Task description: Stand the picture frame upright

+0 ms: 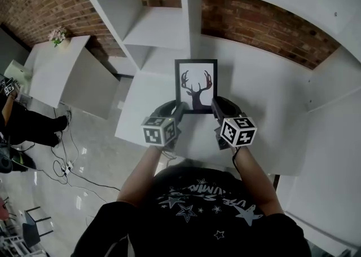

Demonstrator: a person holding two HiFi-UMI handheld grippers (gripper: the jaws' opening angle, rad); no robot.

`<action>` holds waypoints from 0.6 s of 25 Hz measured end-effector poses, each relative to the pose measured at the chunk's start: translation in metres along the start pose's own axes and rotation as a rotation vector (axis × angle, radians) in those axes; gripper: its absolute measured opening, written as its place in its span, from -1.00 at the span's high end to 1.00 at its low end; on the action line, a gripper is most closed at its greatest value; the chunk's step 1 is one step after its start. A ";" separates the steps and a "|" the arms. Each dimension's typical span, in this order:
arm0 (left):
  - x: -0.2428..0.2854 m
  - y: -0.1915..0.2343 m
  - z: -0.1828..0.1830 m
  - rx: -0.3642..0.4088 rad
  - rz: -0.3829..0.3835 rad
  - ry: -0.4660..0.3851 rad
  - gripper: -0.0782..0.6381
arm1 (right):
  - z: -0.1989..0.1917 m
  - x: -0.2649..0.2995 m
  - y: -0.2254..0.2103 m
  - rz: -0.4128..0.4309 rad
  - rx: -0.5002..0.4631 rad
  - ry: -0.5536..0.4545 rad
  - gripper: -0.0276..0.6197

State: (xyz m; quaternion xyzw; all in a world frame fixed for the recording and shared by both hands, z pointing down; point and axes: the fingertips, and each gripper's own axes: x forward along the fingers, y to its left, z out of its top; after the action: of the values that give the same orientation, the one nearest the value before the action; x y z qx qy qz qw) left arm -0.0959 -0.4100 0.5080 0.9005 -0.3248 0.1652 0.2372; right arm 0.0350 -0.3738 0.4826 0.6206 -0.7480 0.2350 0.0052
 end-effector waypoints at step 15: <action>0.033 0.056 0.005 0.094 -0.038 0.057 0.47 | -0.018 0.051 0.001 -0.107 -0.033 0.043 0.68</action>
State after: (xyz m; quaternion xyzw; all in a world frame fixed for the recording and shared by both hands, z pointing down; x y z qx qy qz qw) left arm -0.1078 -0.4671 0.5363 0.9115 -0.2929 0.2013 0.2070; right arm 0.0170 -0.4141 0.5132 0.6543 -0.7172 0.2355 0.0442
